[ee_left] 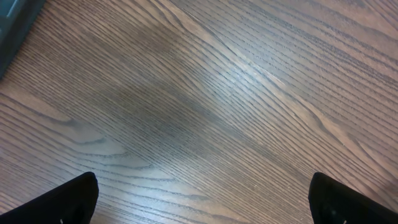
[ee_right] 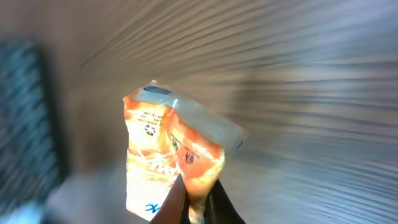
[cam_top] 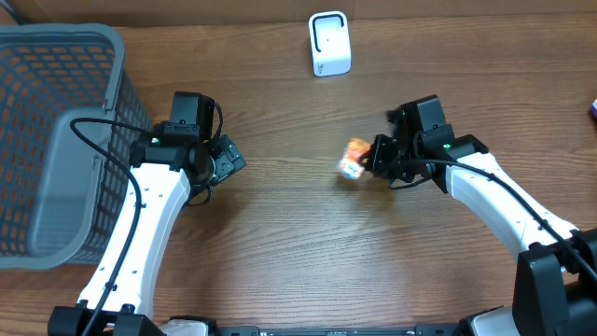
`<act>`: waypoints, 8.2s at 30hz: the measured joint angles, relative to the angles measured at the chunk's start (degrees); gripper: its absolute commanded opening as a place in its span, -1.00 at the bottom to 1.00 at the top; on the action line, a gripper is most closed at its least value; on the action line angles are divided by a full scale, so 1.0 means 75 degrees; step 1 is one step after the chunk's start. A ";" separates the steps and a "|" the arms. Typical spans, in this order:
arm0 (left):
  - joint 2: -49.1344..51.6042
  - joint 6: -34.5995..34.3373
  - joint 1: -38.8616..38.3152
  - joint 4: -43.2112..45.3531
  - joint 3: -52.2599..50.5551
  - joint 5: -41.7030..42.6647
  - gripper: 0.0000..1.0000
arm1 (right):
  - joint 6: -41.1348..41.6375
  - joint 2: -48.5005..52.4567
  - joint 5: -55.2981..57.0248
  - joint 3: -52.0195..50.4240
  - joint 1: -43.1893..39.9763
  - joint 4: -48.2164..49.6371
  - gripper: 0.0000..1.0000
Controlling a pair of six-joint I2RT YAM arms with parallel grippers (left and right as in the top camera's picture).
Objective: Scan the item barcode
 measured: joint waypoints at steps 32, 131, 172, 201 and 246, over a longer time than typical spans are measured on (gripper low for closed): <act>0.0000 0.0000 0.0000 -0.0003 -0.0006 0.0000 1.00 | 0.1728 -0.0012 -0.7539 0.0029 -0.1705 0.6245 -0.93; 0.0000 0.0000 0.0000 0.0000 -0.0020 0.0000 1.00 | -0.2043 0.0778 0.7650 0.2734 0.1183 -0.0207 -0.93; 0.0000 0.0000 0.0000 -0.0003 -0.0026 0.0000 1.00 | -1.2563 0.5642 0.6951 0.5863 0.1148 0.5493 -0.93; 0.0000 0.0000 0.0000 0.0000 -0.0026 0.0000 1.00 | -0.6802 0.5528 1.3945 0.6102 -0.3515 0.1818 -0.81; 0.0000 0.0000 0.0000 -0.0003 -0.0026 0.0003 1.00 | -0.0962 0.1323 0.2288 0.8632 -0.6199 -0.5881 1.00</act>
